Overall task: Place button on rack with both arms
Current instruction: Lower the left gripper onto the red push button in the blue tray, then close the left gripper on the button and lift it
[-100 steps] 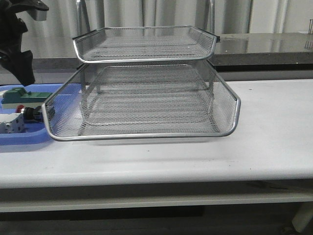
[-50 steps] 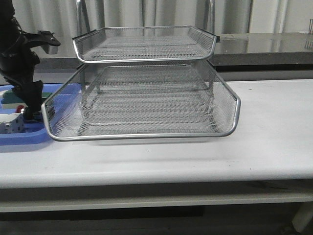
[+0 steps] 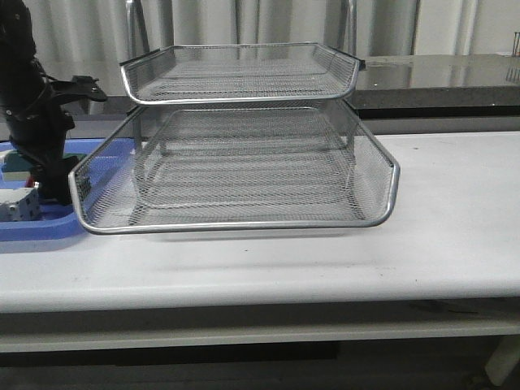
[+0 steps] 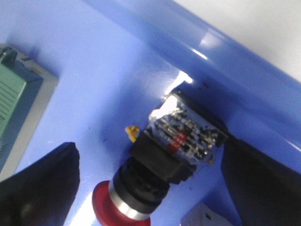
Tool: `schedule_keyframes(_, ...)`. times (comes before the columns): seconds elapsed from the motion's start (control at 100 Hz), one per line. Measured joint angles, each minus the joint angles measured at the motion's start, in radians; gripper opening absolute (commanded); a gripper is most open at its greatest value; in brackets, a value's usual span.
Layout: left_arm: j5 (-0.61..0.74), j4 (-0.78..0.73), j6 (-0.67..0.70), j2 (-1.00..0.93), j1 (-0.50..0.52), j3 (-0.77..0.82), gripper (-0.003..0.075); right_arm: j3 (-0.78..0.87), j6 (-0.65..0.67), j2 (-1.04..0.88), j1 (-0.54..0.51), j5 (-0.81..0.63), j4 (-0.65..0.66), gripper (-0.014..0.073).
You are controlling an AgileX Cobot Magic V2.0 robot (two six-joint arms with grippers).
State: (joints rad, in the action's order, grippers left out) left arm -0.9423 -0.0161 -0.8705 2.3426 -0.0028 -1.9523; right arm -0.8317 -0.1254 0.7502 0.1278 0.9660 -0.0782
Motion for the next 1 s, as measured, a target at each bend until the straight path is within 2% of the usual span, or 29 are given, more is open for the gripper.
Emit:
schedule_keyframes(0.4, 0.007, 0.005, 0.0, 0.023, 0.0, -0.014, 0.0566, 0.0, 0.0, 0.0, 0.0, 0.0, 0.0, -0.0062)
schedule_keyframes(0.47, 0.007, 0.006, -0.001, 0.024, 0.0, -0.014, 0.0499, 0.0, 0.0, 0.0, 0.0, 0.0, 0.0, -0.0062)
schedule_keyframes(0.66, 0.024, 0.016, -0.002, 0.029, 0.0, -0.014, 0.0164, 0.0, 0.0, 0.0, 0.0, 0.0, 0.0, -0.0062)
schedule_keyframes(0.78, 0.038, 0.01, -0.003, 0.03, 0.0, -0.014, 0.0013, 0.0, 0.0, 0.0, 0.0, 0.0, 0.0, -0.0062)
schedule_keyframes(0.83, 0.04, 0.01, -0.003, 0.03, 0.0, -0.014, -0.002, 0.0, 0.0, 0.0, 0.0, 0.0, 0.0, -0.0062)
schedule_keyframes(1.0, 0.004, 0.016, -0.003, 0.045, 0.0, -0.062, -0.002, 0.0, 0.0, 0.0, 0.0, 0.0, 0.0, -0.0062)
